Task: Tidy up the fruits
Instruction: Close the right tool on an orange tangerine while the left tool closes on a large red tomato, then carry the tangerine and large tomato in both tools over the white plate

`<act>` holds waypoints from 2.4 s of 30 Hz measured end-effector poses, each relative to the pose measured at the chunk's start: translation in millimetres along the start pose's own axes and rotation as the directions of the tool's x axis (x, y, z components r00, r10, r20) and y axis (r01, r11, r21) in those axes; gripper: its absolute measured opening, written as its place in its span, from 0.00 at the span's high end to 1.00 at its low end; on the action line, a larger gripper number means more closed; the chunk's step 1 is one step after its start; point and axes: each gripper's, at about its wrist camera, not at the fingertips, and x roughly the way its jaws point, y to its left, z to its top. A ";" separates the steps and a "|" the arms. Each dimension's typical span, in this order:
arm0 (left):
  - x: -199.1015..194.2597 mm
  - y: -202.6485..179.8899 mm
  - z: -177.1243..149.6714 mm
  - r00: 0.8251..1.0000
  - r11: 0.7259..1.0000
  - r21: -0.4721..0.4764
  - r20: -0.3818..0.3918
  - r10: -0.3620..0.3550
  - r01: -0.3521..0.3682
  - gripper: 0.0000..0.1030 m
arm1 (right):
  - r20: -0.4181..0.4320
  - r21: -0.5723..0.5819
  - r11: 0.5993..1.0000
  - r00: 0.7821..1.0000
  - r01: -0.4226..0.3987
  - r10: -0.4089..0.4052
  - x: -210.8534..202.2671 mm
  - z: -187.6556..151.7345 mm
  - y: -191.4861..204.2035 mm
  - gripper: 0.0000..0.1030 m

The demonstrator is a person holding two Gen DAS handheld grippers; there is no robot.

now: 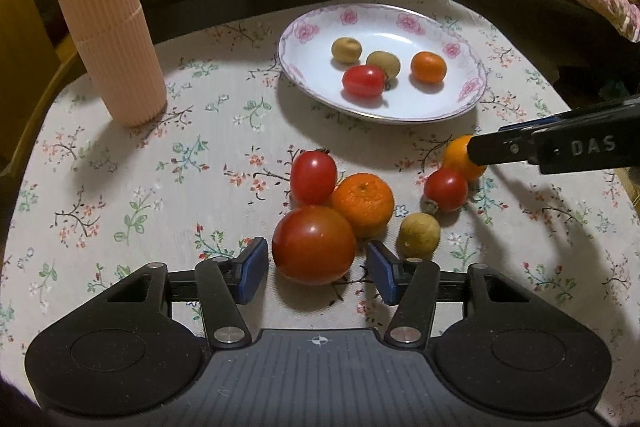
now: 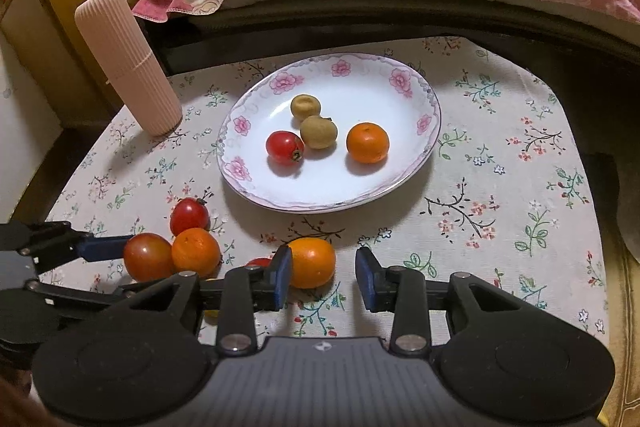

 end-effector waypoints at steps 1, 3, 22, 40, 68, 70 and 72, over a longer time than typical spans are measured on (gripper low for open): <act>1.5 0.6 0.4 1.000 1.000 -0.002 -0.001 0.001 -0.001 0.39 | -0.002 0.007 1.000 1.000 -0.003 0.003 0.3 0.6 -0.8 0.63; 3.2 1.5 1.4 1.000 1.000 -0.008 0.002 -0.002 0.002 0.39 | -0.004 0.017 1.000 1.000 -0.009 0.009 0.5 1.2 -2.1 0.63; -1.0 -3.2 -3.7 1.000 1.000 0.017 -0.002 0.013 -0.013 0.51 | -0.014 0.105 0.993 0.999 -0.050 0.052 1.3 6.3 -12.2 0.63; 3.3 -0.8 -1.9 1.000 1.000 -0.003 0.019 0.009 -0.009 0.51 | -0.046 0.113 0.993 0.998 -0.030 0.036 22.9 9.6 -7.0 0.66; -32.2 -37.4 -53.8 0.998 0.996 0.087 -0.045 -0.034 0.038 0.50 | -0.134 -0.086 0.996 0.991 -0.004 -0.008 -50.3 -74.0 12.5 0.66; -32.7 -39.6 -54.5 0.999 0.994 0.106 -0.035 -0.028 0.031 0.50 | -0.141 -0.119 0.993 0.990 0.008 -0.025 -48.1 -79.9 18.5 0.66; -33.0 -39.1 -53.4 0.999 0.993 0.108 -0.026 -0.041 0.043 0.50 | -0.128 -0.141 0.990 0.991 0.020 -0.038 -47.4 -81.7 21.6 0.66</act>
